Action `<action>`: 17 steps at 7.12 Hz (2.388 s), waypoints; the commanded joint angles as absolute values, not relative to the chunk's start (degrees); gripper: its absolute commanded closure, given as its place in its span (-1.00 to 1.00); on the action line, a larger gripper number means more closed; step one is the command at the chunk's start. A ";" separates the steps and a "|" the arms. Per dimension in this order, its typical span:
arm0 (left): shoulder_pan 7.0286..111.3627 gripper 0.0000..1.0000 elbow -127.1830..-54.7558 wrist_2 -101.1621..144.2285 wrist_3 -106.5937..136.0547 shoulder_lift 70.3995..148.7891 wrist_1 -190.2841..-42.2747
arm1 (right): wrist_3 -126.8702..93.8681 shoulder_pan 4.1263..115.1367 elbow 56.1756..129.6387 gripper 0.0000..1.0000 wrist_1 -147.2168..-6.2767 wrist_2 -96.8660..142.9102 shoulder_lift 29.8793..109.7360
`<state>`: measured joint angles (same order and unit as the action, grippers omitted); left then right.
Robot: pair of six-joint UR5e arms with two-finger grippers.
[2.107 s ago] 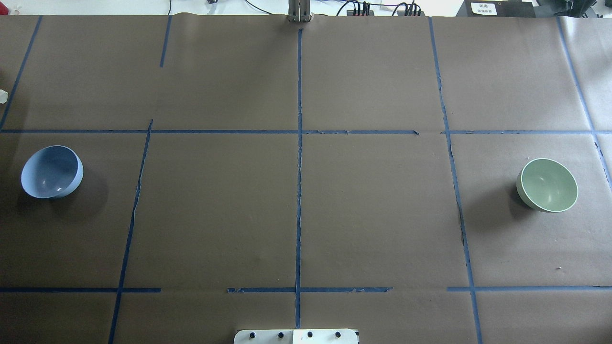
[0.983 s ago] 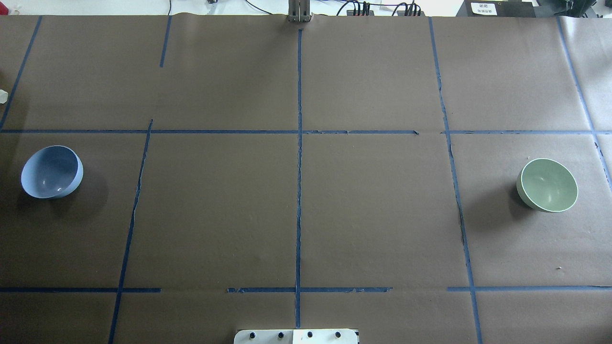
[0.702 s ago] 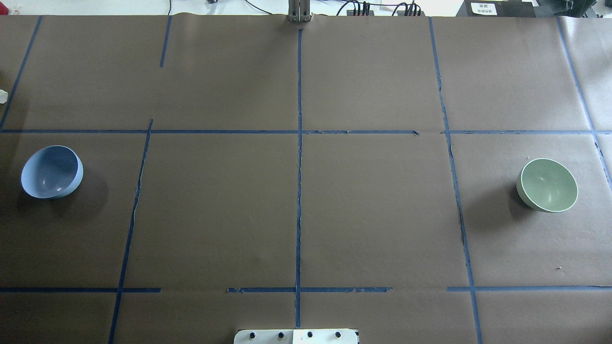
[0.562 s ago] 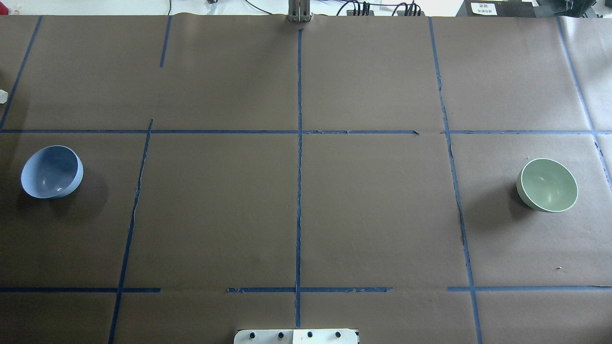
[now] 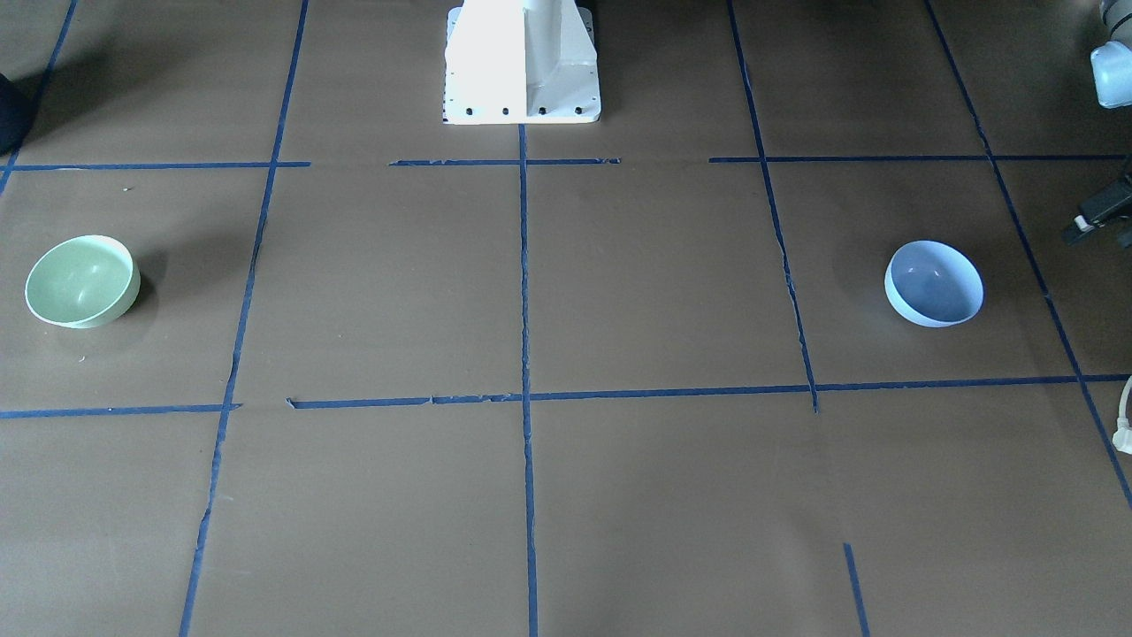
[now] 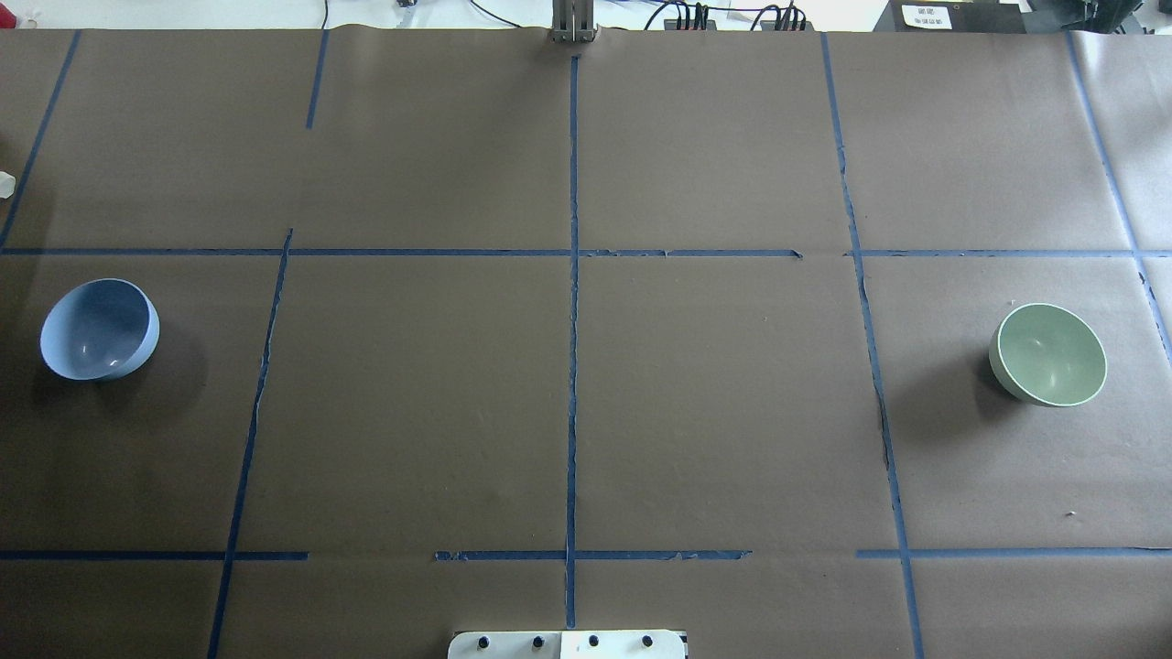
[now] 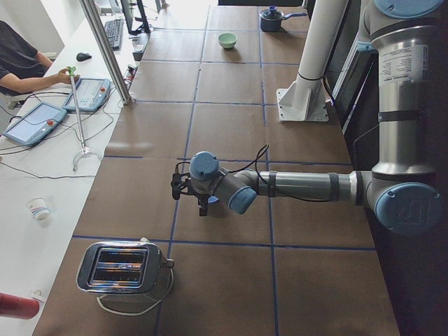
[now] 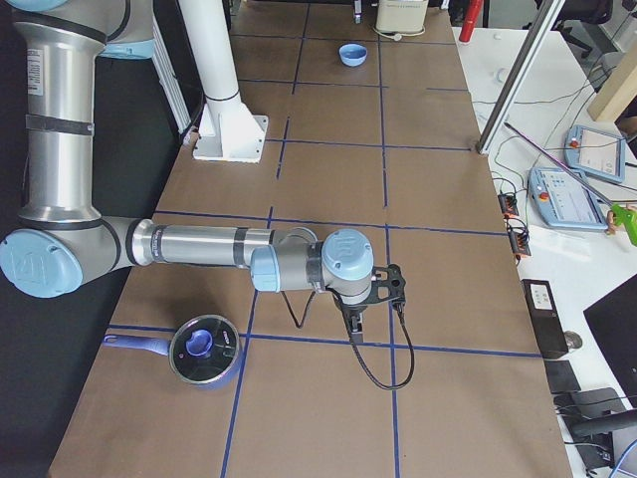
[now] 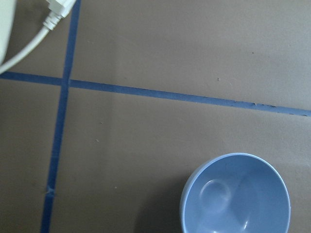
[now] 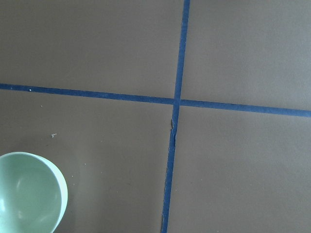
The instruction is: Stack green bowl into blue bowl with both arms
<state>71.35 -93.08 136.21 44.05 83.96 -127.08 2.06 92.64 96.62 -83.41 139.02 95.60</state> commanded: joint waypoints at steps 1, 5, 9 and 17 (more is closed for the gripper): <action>63.65 -0.99 -88.89 127.03 52.97 84.72 -135.75 | 2.11 92.64 96.77 -1.00 -83.41 139.04 95.62; 57.39 -0.05 -83.41 126.82 56.25 85.52 -141.77 | 2.02 92.64 96.68 -1.00 -83.50 139.22 95.62; 58.27 1.00 -88.57 133.38 56.42 82.98 -141.24 | 2.02 92.64 96.77 -1.00 -83.50 139.57 95.71; 35.47 1.00 -95.30 118.52 94.26 124.32 -108.89 | 2.02 92.64 97.03 -1.00 -83.59 139.57 95.10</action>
